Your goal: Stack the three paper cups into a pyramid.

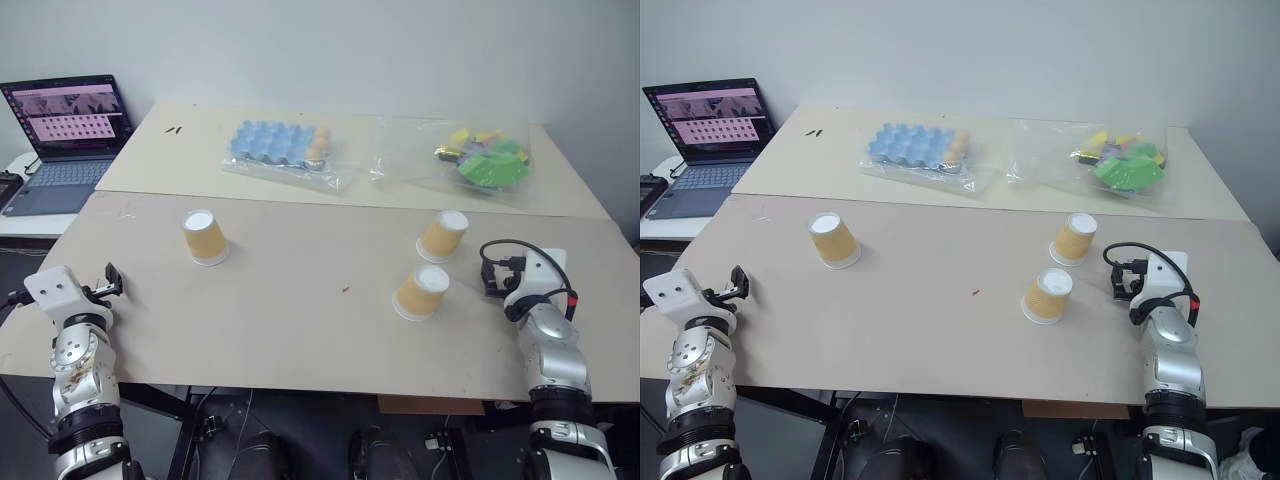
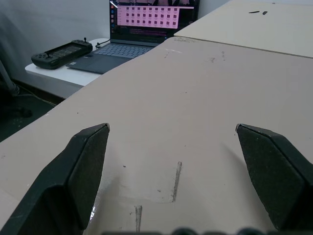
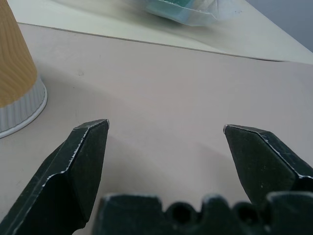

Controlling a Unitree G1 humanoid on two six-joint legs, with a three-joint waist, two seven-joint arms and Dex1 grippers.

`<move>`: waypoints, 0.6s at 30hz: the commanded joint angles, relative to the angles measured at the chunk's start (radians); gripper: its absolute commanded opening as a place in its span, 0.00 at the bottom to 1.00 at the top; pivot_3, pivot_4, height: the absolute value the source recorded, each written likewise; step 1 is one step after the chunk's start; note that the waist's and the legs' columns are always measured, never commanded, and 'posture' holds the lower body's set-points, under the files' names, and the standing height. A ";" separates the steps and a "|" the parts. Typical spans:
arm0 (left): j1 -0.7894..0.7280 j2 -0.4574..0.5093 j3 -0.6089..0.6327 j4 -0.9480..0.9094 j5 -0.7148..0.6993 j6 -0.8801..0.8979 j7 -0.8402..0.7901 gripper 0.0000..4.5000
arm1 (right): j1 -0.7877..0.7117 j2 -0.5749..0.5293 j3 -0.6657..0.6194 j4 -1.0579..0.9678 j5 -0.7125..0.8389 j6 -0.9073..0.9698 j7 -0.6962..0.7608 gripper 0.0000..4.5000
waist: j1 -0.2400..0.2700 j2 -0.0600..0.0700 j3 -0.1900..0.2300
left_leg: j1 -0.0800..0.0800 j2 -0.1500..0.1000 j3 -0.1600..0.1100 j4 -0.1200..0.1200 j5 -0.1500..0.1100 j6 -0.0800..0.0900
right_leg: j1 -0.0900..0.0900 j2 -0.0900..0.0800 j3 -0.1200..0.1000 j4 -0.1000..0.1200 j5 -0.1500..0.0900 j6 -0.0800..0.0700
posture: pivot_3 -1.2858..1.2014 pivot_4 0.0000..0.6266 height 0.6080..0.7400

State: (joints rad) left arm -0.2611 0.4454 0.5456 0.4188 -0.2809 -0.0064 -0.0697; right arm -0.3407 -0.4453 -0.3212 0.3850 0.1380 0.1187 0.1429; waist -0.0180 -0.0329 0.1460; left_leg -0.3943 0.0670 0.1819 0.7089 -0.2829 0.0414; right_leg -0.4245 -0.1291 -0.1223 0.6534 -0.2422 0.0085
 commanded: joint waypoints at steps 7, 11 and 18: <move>-0.248 -0.025 0.018 -0.190 -0.161 0.068 0.034 0.98 | -0.022 -0.008 0.001 0.005 -0.012 -0.045 -0.014 0.98 | 0.008 0.000 0.000 | -0.001 -0.001 -0.002 0.001 0.000 0.000 | 0.001 -0.001 -0.001 0.000 0.000 0.000 | 0.52 0.24 0.94; -0.309 -0.037 -0.124 -0.464 -0.296 0.209 -0.119 0.98 | -0.017 -0.010 0.001 0.004 -0.010 -0.046 -0.019 0.98 | 0.001 0.000 0.000 | -0.001 -0.001 -0.001 -0.001 0.000 0.000 | 0.001 0.000 -0.001 0.000 0.000 0.000 | 0.52 0.24 0.94; 0.095 0.286 -0.473 -0.776 -0.349 0.424 -0.714 0.98 | -0.001 -0.087 -0.003 -0.023 0.022 -0.013 0.089 0.98 | -0.029 0.013 -0.001 | 0.008 -0.003 0.007 -0.015 0.001 -0.001 | 0.001 0.002 0.006 -0.006 -0.003 0.003 | 0.52 0.24 0.94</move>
State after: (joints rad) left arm -0.2181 0.6705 0.0962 -0.3362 -0.6757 0.4237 -0.6613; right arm -0.3384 -0.4700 -0.2954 0.4021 0.1401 0.1053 0.1642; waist -0.0469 -0.0198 0.1448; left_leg -0.3858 0.0644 0.1900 0.6933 -0.2821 0.0401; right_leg -0.4236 -0.1273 -0.1149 0.6475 -0.2456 0.0109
